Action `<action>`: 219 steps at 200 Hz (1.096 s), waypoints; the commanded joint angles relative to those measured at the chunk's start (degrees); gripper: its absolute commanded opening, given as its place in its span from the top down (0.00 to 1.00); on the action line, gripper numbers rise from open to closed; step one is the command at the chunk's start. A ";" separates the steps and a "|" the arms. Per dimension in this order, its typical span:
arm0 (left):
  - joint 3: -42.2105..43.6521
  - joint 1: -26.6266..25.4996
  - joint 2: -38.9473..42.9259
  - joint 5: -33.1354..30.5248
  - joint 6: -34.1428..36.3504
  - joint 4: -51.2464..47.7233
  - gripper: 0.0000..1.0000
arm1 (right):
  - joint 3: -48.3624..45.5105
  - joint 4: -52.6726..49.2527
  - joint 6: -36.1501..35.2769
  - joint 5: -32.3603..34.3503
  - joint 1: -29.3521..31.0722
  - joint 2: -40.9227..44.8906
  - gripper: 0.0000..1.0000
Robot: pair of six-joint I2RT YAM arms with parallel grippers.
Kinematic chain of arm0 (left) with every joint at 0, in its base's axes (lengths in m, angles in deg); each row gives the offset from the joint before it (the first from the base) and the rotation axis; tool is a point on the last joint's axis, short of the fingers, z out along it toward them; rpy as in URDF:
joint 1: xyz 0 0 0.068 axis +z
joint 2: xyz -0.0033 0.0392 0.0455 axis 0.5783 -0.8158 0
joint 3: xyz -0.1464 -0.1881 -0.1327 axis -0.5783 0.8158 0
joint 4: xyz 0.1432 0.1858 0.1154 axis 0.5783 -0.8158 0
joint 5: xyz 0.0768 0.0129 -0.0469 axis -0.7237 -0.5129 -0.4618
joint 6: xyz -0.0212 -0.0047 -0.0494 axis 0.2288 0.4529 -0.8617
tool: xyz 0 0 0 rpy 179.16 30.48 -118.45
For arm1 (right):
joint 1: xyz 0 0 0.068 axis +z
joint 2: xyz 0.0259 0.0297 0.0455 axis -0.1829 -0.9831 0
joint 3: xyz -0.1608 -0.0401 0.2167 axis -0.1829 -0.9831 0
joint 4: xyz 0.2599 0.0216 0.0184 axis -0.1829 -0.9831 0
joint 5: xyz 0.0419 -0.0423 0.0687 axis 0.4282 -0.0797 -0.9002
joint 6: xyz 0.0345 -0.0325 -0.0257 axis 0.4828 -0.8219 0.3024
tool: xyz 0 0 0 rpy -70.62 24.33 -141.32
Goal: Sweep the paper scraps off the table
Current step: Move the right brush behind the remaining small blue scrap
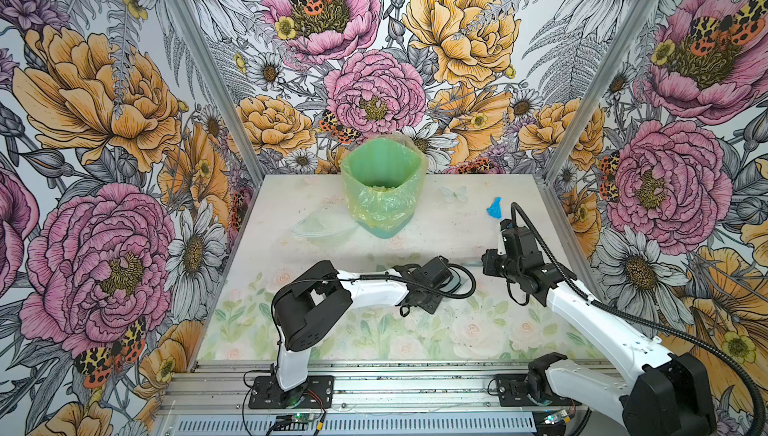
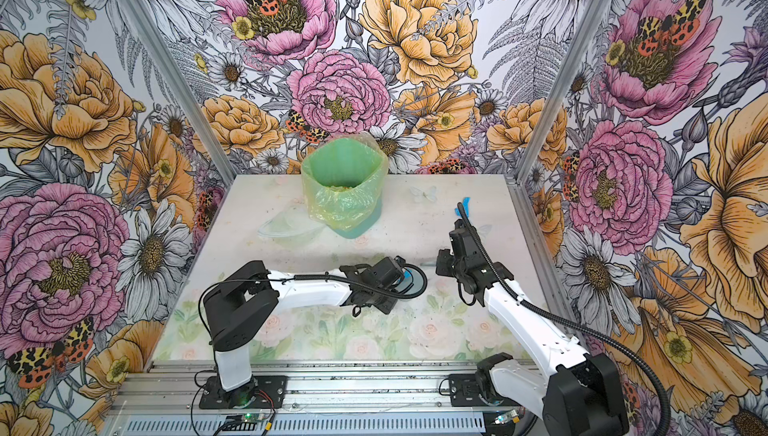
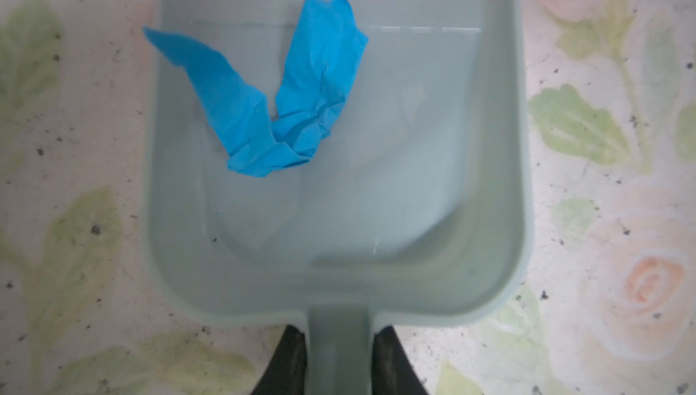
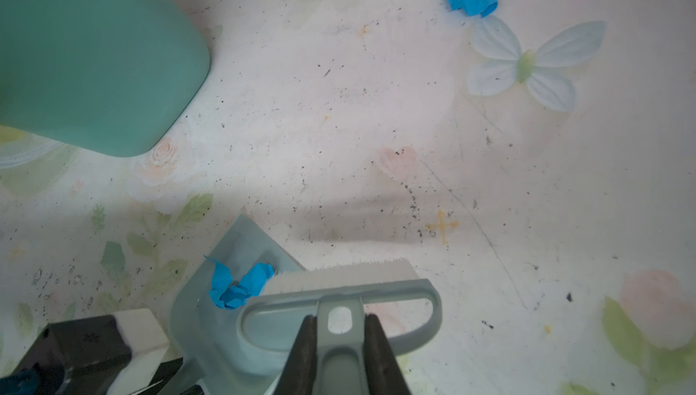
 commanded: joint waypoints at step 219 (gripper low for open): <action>-0.14 -1.16 0.76 -1.78 0.91 0.89 0.89 | 26.68 1.16 0.20 15.12 -14.31 -21.35 1.00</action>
